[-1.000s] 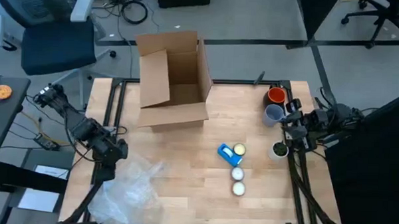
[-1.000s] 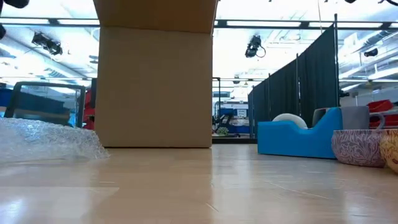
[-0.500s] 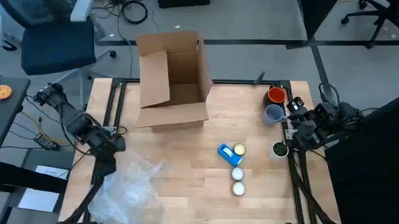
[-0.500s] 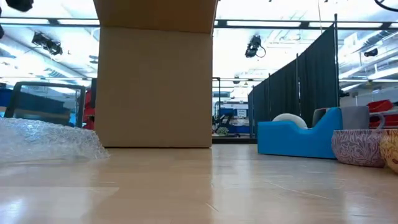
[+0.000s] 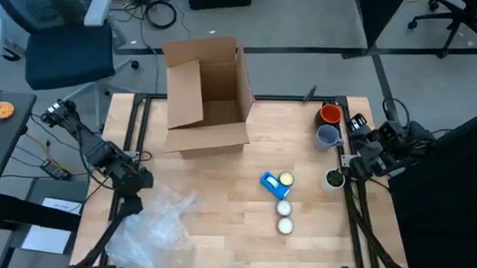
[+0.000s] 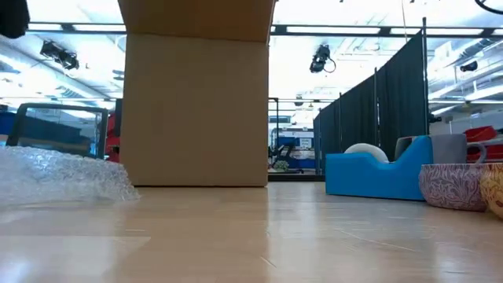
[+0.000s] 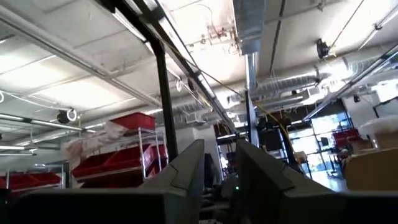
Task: Wrap mug
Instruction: Wrap the blue mug with the bubble wrap
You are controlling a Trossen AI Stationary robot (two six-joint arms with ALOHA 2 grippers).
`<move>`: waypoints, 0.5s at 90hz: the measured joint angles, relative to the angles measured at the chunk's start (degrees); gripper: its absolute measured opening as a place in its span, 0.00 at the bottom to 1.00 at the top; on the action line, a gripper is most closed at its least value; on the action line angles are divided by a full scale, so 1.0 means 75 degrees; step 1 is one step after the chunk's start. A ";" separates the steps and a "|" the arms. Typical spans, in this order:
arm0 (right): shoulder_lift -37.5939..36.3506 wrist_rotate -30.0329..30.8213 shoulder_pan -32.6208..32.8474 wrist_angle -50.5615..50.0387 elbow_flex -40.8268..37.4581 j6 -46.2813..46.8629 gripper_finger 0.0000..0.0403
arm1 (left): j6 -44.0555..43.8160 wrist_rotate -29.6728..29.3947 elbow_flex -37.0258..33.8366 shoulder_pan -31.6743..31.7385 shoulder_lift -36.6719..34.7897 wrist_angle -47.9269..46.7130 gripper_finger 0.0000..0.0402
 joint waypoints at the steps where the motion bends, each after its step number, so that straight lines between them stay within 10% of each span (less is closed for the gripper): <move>1: 0.0000 -0.0002 0.0000 0.0001 0.0000 -0.0020 0.18 | -0.0014 -0.0002 -0.0002 0.0002 0.0002 -0.0012 0.36; 45: 0.0000 0.0009 0.0000 -0.0063 0.0000 -0.1084 0.18 | 0.0073 -0.0014 -0.0570 -0.0001 0.0323 0.0624 0.36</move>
